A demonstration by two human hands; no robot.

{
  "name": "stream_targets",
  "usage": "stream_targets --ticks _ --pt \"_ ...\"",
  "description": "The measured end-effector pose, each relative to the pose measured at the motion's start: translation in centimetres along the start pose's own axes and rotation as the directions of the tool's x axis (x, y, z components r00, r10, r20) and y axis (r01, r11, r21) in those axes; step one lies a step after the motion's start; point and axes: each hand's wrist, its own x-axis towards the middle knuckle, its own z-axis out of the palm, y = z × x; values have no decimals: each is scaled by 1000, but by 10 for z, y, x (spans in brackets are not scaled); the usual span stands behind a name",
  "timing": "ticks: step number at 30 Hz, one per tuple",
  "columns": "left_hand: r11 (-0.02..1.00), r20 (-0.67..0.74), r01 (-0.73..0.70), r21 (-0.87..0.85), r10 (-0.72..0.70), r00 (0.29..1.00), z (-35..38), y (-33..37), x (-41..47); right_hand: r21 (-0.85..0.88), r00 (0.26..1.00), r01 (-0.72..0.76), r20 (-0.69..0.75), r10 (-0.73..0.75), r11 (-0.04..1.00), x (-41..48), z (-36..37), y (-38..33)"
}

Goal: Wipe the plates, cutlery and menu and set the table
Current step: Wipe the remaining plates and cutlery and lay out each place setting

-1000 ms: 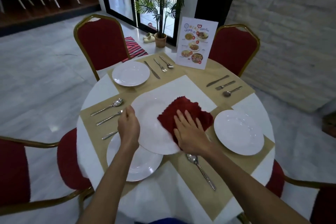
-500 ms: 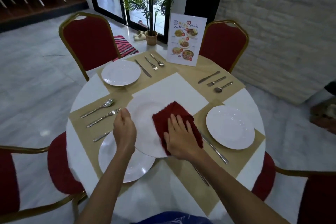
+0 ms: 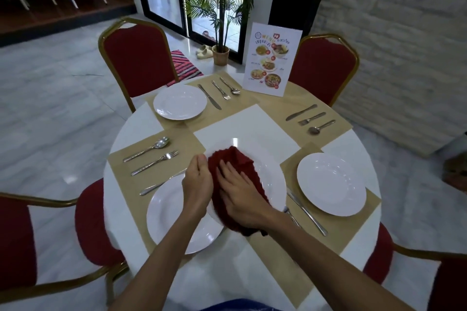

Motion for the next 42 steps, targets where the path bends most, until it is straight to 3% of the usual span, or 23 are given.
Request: stream_targets --ticks 3,5,7,10,12,14,19,22,25,28,31,33,36,38,42 --pt "1000 -27 -19 -17 19 999 -6 8 2 -6 971 -221 -91 219 975 -1 1 25" --pt "999 -88 -32 -19 30 996 -15 10 11 -78 951 -297 -120 286 952 -18 7 20" --pt "997 -142 -28 -72 17 990 -19 9 16 -168 968 -230 -141 208 959 -34 20 -7" --pt "999 -101 -6 -46 2 995 -14 5 14 101 989 46 -143 -32 994 -29 28 -46" --pt "999 -49 8 -31 -10 999 -10 3 12 217 995 70 -84 -53 974 -16 10 -46" --pt "1000 -19 -6 -23 6 1000 -8 4 10 117 993 60 -107 -48 991 -5 5 -23" --pt "997 34 30 -69 -28 999 -2 3 -5 -89 949 -269 -191 249 959 8 -8 32" --pt "990 64 104 -98 -98 993 1 -3 -9 56 919 -354 -163 358 934 12 -14 22" --pt "986 59 126 -112 -120 991 3 -5 -6 214 969 -217 -70 237 952 5 -8 -14" --pt "987 19 120 -104 -119 993 -7 -7 10 178 1000 -24 4 23 984 -20 4 -28" --pt "972 24 174 -158 -172 985 -23 -16 26 67 995 53 80 -58 996 -38 -1 -4" --pt "962 43 209 -178 -204 978 -26 -20 25 -66 996 -5 89 11 998 -39 -14 17" --pt "952 96 238 -190 -224 970 -12 -15 12 -263 981 -194 -33 192 945 -22 -27 31" --pt "949 125 254 -185 -234 964 -2 -11 2 -193 967 -257 -48 252 947 -6 -26 17" --pt "947 123 254 -195 -234 965 -1 -12 -1 248 985 -161 94 142 955 1 -31 -29"
